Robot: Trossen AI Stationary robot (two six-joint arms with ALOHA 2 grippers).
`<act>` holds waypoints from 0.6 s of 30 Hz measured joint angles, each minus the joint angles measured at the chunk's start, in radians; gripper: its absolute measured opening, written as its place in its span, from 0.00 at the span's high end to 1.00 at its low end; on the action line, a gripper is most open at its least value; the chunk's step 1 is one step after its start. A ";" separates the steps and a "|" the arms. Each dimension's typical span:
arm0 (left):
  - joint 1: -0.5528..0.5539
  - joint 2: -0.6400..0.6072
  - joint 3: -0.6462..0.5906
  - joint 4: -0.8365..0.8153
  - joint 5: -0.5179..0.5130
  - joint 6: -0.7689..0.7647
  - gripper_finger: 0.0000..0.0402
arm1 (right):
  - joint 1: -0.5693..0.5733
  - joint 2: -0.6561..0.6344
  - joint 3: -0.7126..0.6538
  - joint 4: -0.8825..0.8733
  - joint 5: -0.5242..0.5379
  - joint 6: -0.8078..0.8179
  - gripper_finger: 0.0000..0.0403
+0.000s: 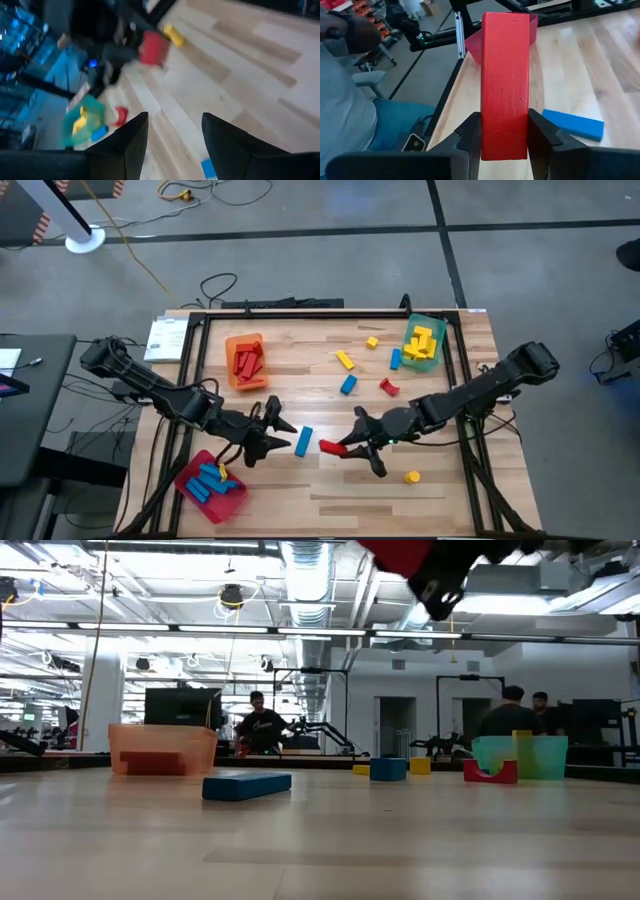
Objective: Sort blocks
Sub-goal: Put the red wooden block into the orange bin
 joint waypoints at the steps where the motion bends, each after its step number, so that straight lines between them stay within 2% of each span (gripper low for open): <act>1: 0.000 0.000 0.000 0.018 0.013 0.012 0.55 | -0.005 0.019 0.000 0.026 -0.011 -0.003 0.69; 7: 0.012 0.001 0.000 0.049 0.040 0.051 0.55 | -0.033 0.141 0.051 0.086 -0.068 -0.039 0.69; 12: 0.034 0.008 0.000 0.046 0.231 0.020 0.55 | -0.045 0.228 0.144 0.089 -0.145 -0.105 0.69; 18: 0.038 0.049 0.000 0.045 0.236 0.038 0.55 | -0.068 0.296 0.239 0.084 -0.187 -0.135 0.69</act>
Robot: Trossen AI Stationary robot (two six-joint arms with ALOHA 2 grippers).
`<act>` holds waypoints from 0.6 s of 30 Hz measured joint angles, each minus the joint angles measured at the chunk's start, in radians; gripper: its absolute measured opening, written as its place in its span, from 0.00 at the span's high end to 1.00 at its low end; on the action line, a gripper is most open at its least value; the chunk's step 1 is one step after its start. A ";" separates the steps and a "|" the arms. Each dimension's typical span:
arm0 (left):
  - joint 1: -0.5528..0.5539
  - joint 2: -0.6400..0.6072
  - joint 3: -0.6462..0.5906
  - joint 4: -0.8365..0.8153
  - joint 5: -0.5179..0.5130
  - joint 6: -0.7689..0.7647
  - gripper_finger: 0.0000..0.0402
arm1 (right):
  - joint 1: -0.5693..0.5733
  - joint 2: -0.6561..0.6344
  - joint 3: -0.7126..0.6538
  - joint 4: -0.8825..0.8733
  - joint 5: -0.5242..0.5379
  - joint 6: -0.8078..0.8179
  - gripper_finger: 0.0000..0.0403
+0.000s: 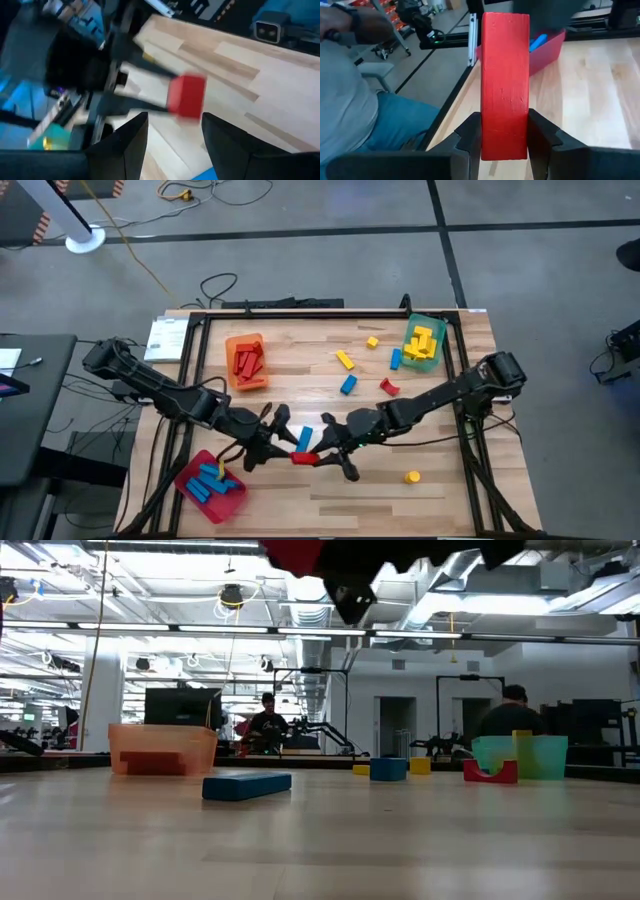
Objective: Sort blocks
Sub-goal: Put the red wooden block into the orange bin
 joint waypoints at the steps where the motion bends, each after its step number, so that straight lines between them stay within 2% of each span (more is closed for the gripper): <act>1: -0.005 0.001 0.001 -0.001 -0.001 0.011 0.55 | -0.005 0.002 0.007 -0.001 0.000 0.000 0.69; 9: -0.032 0.011 0.000 0.034 -0.030 0.031 0.55 | -0.032 0.002 0.013 -0.001 -0.002 0.001 0.69; 18: -0.030 0.082 0.000 0.106 -0.054 0.049 0.58 | -0.048 0.002 0.013 -0.001 -0.002 0.001 0.69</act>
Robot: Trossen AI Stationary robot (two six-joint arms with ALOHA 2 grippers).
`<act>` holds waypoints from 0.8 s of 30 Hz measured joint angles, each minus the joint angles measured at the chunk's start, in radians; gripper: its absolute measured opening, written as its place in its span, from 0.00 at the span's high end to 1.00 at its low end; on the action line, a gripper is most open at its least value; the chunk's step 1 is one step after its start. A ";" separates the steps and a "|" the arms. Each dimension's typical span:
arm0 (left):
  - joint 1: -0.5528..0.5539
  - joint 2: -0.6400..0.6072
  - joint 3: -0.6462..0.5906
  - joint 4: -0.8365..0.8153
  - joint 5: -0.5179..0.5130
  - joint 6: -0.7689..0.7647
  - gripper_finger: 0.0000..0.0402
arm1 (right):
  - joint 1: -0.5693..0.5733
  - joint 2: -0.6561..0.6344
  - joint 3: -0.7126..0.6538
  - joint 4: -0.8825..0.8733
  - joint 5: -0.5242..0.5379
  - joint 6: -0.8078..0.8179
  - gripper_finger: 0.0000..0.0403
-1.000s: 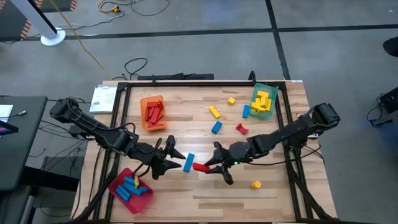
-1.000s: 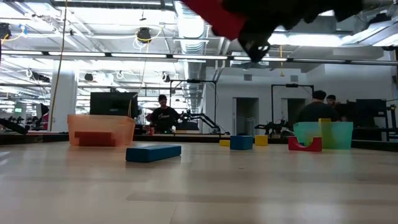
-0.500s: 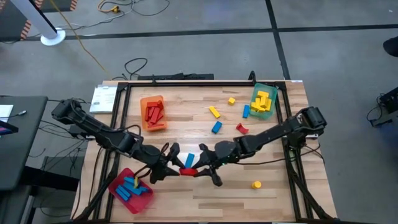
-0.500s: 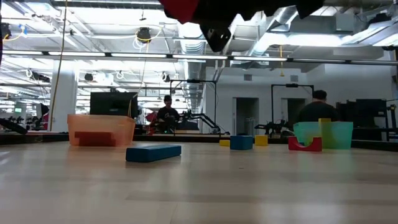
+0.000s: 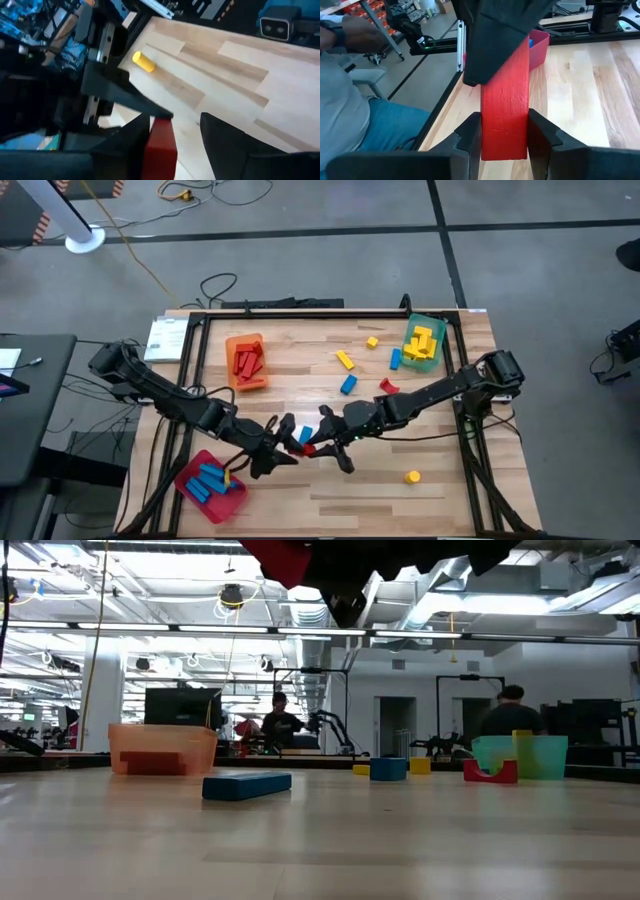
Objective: Sort blocks
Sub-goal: Put the red wooden block into the orange bin
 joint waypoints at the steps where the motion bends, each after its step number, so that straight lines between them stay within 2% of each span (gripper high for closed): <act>1: 0.000 0.001 0.000 0.005 0.000 0.002 0.59 | 0.000 0.000 0.000 -0.001 0.000 0.000 0.69; 14: 0.002 0.000 0.000 -0.008 -0.049 0.014 0.83 | 0.000 0.000 -0.001 -0.011 0.001 0.003 0.69; 24: 0.000 0.000 0.000 -0.032 -0.060 0.026 0.85 | 0.000 -0.001 -0.001 -0.023 0.004 0.011 0.67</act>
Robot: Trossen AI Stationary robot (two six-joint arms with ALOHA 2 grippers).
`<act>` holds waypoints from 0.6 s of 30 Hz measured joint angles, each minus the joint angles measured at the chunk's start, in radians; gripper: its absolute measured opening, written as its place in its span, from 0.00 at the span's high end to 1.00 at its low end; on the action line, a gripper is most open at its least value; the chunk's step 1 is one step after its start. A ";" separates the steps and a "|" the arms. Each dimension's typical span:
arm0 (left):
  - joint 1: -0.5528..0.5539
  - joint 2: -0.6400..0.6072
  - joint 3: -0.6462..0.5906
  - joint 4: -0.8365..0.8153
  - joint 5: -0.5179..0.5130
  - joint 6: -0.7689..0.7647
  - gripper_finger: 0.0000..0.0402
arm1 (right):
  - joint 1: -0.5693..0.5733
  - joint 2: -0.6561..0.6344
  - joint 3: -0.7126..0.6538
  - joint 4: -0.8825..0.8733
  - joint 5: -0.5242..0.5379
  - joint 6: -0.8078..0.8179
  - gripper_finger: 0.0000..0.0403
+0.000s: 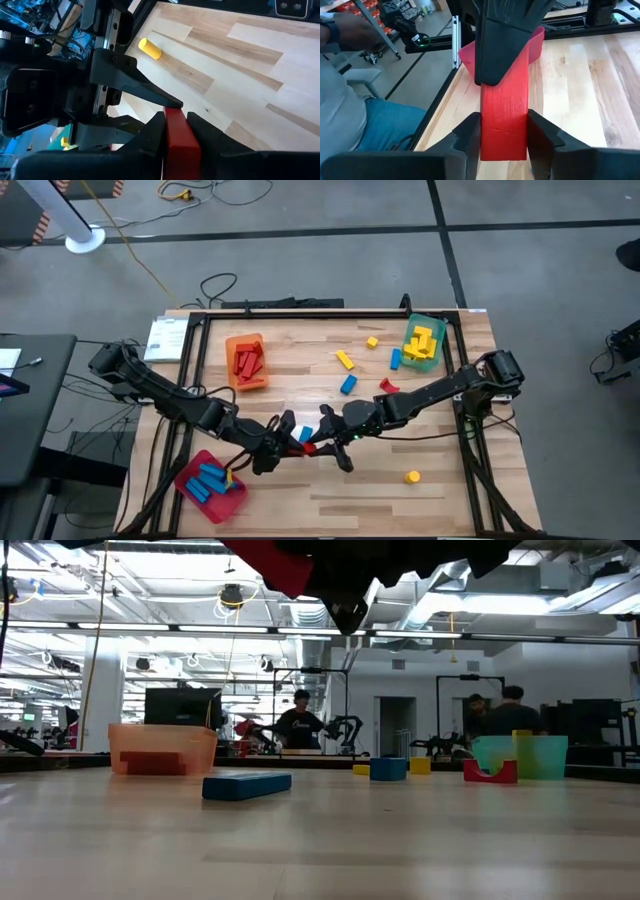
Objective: Sort blocks
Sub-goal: Put the red wooden block into the orange bin
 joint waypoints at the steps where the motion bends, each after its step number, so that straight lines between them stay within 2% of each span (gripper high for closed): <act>1: 0.000 -0.002 0.000 -0.007 -0.003 0.000 0.86 | -0.001 0.000 0.000 0.000 0.003 0.000 0.66; 5: 0.000 -0.020 0.000 -0.072 -0.035 -0.018 0.86 | -0.011 -0.007 0.000 -0.026 0.012 -0.004 0.55; 11: 0.008 -0.107 0.000 -0.274 -0.158 -0.098 0.86 | -0.026 -0.038 0.000 -0.140 0.029 -0.003 0.32; 16: 0.058 -0.191 0.000 -0.510 -0.346 -0.252 0.86 | -0.018 -0.064 0.000 -0.276 0.063 0.001 0.27; 18: 0.096 -0.223 0.000 -0.609 -0.387 -0.338 0.86 | -0.009 -0.070 0.000 -0.319 0.067 0.014 0.27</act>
